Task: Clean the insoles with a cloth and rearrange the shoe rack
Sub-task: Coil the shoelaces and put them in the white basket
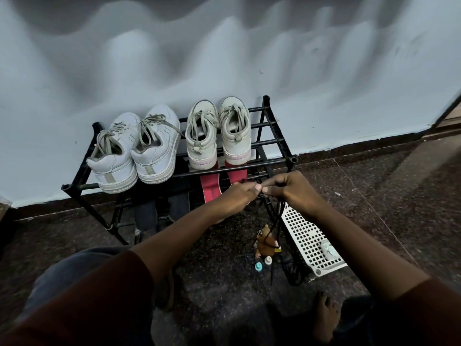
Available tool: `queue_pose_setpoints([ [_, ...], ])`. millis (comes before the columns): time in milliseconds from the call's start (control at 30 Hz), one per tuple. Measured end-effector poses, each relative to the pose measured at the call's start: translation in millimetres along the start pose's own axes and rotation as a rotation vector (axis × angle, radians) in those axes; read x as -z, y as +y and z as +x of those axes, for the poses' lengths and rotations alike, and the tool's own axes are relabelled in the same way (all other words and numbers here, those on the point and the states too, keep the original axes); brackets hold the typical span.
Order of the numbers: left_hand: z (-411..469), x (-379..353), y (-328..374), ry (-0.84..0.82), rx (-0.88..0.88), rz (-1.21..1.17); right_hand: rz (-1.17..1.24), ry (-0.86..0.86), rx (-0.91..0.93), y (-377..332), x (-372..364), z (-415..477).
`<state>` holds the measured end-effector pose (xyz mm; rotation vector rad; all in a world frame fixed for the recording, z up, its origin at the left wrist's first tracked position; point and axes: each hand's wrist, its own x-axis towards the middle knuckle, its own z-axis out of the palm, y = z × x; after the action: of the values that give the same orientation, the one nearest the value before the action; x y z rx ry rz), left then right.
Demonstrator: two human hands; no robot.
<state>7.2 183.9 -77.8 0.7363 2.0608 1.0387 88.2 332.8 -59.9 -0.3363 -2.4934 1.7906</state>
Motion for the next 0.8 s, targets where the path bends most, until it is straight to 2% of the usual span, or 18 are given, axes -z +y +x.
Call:
queue_pose_setpoints([
  [233, 5, 4, -4, 0.069, -0.012, 0.024, 0.112, -0.011, -0.039, 0, 5, 1],
  [367, 8, 15, -11, 0.130, 0.032, 0.038, 0.050, 0.000, -0.091, 3, 16, 3],
  [567, 10, 29, -32, 0.206, 0.168, 0.249, -0.112, -0.184, -0.145, -3, 35, -6],
  [700, 2, 23, -23, 0.164, 0.221, 0.413, -0.219, -0.149, -0.123, -3, 38, -4],
  [800, 2, 13, -16, 0.092, 0.122, 0.322, -0.274, -0.114, -0.065, -1, 29, 1],
])
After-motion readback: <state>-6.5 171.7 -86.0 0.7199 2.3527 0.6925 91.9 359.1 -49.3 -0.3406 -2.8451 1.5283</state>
